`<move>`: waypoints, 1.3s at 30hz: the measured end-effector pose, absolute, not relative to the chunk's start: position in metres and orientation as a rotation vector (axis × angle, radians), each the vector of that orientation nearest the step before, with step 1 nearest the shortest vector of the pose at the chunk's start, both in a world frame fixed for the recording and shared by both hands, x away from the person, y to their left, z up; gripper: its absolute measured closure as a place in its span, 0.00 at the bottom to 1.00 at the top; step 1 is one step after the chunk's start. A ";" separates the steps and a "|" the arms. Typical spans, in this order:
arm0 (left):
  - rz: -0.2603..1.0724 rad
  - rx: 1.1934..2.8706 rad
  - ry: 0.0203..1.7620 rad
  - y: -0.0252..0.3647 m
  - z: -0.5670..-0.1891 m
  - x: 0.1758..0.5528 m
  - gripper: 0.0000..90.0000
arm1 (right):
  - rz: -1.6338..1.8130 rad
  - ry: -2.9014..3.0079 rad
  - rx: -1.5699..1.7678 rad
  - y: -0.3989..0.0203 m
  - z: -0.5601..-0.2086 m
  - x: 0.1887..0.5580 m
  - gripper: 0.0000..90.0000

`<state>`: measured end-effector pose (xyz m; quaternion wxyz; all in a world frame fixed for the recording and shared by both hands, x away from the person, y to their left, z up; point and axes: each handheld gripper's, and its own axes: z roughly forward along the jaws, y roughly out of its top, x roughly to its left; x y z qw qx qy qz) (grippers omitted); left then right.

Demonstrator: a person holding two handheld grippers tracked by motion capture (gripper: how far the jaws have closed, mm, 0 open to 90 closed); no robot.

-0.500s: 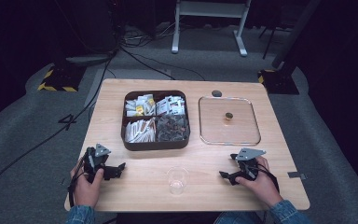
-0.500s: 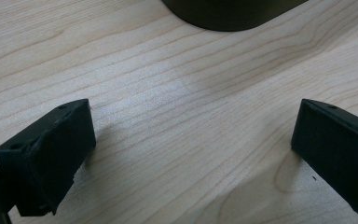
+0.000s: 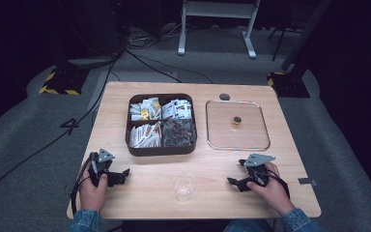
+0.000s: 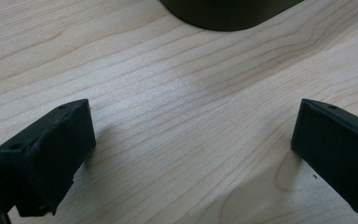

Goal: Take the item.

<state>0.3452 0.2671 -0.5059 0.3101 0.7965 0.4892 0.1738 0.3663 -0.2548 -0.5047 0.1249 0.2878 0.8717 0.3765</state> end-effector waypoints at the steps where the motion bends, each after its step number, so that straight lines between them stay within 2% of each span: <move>1: 0.459 2.104 1.292 0.267 -0.506 0.345 0.00 | 1.098 2.540 0.837 -0.255 -0.505 0.366 0.12; 19: 0.461 2.100 1.297 0.266 -0.506 0.345 0.00 | 1.083 2.545 0.892 -0.253 -0.503 0.367 0.11; 23: 0.460 2.101 1.295 0.266 -0.506 0.345 0.00 | 1.038 2.628 0.847 -0.253 -0.493 0.369 0.23; 25: 0.457 2.104 1.293 0.266 -0.506 0.345 0.00 | 1.059 2.591 0.848 -0.252 -0.489 0.370 0.18; 39: 0.469 2.095 1.313 0.264 -0.506 0.345 0.00 | 1.169 2.531 0.861 -0.244 -0.452 0.376 0.22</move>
